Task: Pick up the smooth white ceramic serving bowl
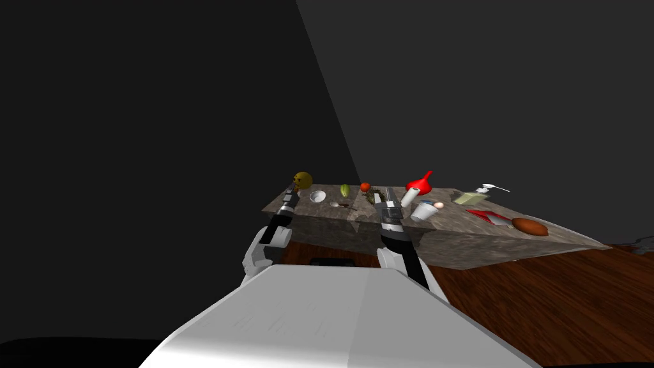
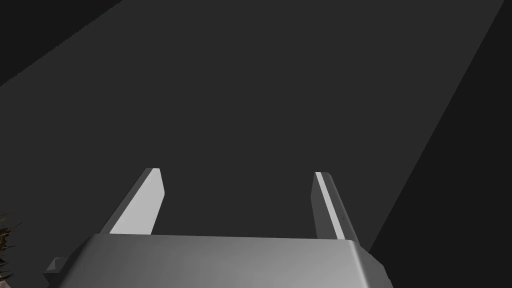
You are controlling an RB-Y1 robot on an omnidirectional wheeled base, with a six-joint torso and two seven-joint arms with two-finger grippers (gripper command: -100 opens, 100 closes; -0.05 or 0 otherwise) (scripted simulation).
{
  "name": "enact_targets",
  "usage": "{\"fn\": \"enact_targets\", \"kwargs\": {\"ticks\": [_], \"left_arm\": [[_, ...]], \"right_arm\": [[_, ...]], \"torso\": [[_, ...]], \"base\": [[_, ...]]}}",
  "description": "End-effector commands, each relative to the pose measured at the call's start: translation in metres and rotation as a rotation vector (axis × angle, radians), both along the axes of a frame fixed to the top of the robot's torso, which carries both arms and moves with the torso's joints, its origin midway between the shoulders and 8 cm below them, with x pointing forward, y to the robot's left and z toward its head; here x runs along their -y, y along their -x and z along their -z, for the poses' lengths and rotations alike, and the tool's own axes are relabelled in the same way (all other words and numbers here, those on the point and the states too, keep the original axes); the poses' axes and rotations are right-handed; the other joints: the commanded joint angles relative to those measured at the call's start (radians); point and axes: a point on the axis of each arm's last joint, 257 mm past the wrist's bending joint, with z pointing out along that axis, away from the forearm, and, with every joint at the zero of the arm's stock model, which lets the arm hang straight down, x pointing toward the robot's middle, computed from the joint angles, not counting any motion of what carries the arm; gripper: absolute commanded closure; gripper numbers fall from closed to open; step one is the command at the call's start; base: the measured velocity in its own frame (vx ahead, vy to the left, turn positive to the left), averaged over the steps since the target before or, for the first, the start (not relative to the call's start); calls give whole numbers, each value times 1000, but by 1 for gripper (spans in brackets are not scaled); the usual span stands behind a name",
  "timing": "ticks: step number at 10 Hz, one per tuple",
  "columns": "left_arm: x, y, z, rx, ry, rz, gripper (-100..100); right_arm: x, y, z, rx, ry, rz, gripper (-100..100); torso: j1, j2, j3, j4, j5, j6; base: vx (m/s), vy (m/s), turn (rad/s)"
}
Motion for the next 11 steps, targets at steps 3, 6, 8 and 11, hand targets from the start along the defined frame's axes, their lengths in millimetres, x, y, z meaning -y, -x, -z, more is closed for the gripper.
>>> {"fn": "enact_targets", "kwargs": {"ticks": [3, 6, 8, 11], "left_arm": [[-1, -12, 17, -77, -9, -4, -100], [2, -30, 33, -154, -26, 0, -100], [0, -32, 42, -190, -27, -9, -100], [2, -48, 57, -267, -45, -6, -100]], "right_arm": [[0, 0, 0, 0, 0, 0, 0], [0, 0, 0, 0, 0, 0, 0], [0, 0, 0, 0, 0, 0, 0], [0, 0, 0, 0, 0, 0, 0]], "torso": [[0, 0, 0, 0, 0, 0], [0, 0, 0, 0, 0, 0], [0, 0, 0, 0, 0, 0], [0, 0, 0, 0, 0, 0]], "base": [[-2, 6, -42], [-1, 8, -76], [2, 8, -25], [4, 9, -82]]}}
